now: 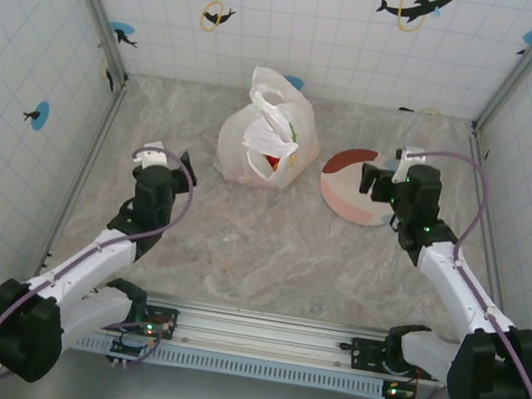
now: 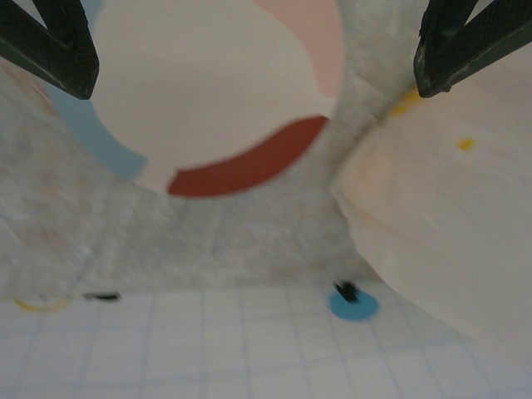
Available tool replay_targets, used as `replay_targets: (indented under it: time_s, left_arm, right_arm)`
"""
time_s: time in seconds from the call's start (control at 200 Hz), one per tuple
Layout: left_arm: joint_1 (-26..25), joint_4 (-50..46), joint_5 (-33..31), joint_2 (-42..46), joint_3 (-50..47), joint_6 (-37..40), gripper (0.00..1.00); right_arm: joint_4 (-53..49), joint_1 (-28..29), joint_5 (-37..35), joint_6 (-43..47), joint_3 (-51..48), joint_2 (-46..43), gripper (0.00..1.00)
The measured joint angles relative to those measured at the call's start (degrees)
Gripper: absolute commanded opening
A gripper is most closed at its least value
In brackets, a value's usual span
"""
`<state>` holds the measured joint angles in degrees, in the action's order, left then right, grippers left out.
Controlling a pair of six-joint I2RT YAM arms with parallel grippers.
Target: Place the fruits into the plastic bag
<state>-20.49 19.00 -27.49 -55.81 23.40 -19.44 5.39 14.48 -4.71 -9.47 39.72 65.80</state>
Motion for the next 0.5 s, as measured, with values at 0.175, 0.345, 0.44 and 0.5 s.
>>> replay_targets:
  time_s: [0.175,0.345,0.44,0.5]
  left_arm:
    - [0.0,10.5,-7.6,-6.0,-7.7,5.3,0.91]
    - [0.3,18.8,-12.5,-14.3,-11.3,10.7,0.96]
    - [0.8,25.3,-13.3,-16.8,-15.6,13.6,0.97]
    - [1.9,28.8,-13.0,-17.9,-17.9,15.3,0.97]
  right_arm:
    - [3.9,-2.3,-7.5,-0.3,-10.9,-0.9,1.00]
    - [12.2,-4.0,-13.1,-1.4,-22.9,-2.7,1.00]
    - [16.4,-4.9,-15.1,-1.9,-28.4,-2.6,1.00]
    - [18.8,-5.3,-15.9,-2.1,-30.7,-1.9,1.00]
